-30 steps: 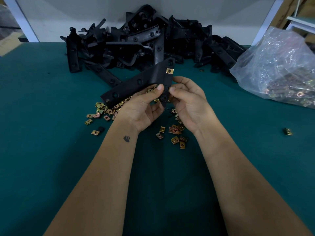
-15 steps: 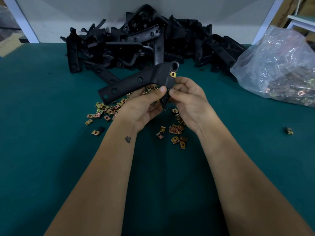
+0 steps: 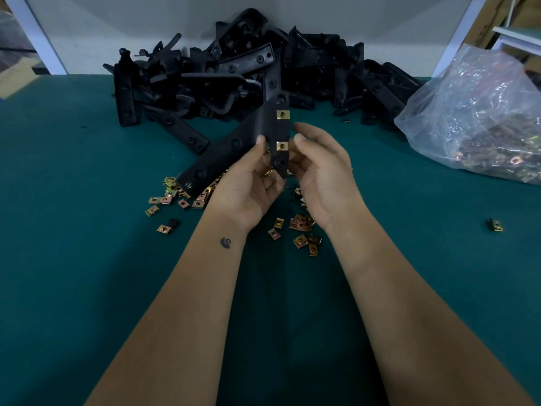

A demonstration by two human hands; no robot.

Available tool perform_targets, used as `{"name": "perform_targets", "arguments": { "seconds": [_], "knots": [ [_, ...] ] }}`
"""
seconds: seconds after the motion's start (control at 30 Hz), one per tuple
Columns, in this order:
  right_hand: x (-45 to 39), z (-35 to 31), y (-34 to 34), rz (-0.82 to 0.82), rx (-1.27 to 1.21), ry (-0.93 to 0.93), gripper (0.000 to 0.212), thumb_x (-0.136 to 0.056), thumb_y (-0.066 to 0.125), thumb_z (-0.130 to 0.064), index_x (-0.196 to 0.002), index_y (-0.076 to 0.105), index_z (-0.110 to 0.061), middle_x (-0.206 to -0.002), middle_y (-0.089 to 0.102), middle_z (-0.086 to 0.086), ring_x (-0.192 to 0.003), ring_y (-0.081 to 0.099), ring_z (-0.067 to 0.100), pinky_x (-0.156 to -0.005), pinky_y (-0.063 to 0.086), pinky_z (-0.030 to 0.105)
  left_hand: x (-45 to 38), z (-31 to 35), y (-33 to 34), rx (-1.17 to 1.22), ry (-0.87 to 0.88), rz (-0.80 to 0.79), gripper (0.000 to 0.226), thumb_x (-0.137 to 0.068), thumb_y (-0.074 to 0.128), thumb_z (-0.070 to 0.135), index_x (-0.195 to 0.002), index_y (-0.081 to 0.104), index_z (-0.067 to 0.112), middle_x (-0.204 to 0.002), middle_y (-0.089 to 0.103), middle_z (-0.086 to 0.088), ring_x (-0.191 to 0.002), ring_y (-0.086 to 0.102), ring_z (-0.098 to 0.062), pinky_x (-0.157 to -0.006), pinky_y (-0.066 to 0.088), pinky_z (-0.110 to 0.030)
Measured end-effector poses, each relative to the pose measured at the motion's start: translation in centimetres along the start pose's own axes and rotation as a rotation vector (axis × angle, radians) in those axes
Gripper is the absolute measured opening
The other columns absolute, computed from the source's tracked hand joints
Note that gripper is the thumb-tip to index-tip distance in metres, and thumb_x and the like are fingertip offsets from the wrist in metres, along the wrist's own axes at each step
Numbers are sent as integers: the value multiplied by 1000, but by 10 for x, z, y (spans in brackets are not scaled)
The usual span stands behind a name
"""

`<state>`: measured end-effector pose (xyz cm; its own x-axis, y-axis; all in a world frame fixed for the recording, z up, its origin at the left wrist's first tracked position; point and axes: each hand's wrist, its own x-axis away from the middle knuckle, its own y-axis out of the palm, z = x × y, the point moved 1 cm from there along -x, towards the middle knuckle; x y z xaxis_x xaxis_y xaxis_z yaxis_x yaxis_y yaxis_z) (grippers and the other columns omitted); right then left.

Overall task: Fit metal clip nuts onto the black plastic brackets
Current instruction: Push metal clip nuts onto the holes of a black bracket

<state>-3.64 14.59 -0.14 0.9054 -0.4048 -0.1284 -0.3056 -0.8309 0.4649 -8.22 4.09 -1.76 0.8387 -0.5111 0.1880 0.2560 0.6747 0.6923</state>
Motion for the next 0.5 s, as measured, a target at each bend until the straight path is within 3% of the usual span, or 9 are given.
{"name": "perform_targets", "arguments": {
  "seconds": [0.1,0.17,0.3,0.4,0.5],
  "knots": [
    [4,1,1,111,303,-139,7,-94,62,-13,-89,66,-10,-82,67,2,-78,62,11,-76,51,24,-2,2,-1,55,-1,50,24,-101,51,32,-97,66,13,-71,70,5,-57,63,-5,-53,51,-15],
    [9,3,3,132,563,-260,15,-91,68,-23,-81,65,-12,-74,62,-6,-70,57,3,-67,46,17,-3,1,-1,58,18,61,20,-102,49,26,-100,64,13,-69,70,4,-58,65,-6,-54,53,-16],
    [18,7,11,124,915,-444,29,-81,76,-37,-78,62,-12,-77,59,-4,-74,56,10,-68,46,26,-5,-3,-3,25,25,66,21,-101,48,16,-107,65,5,-83,75,-6,-76,73,-15,-65,58,-26],
    [20,7,16,150,1033,-533,30,-79,77,-37,-79,64,-10,-80,58,-3,-78,56,14,-70,48,32,-6,-6,-2,13,-6,95,28,-100,49,17,-120,65,6,-104,73,-11,-95,71,-22,-80,57,-34],
    [19,8,17,184,1079,-570,26,-84,73,-34,-82,66,-9,-83,60,-2,-81,57,15,-71,49,34,-5,-8,2,11,-13,84,27,-100,49,17,-116,67,6,-109,72,-14,-98,70,-23,-82,57,-34]
  ]
}}
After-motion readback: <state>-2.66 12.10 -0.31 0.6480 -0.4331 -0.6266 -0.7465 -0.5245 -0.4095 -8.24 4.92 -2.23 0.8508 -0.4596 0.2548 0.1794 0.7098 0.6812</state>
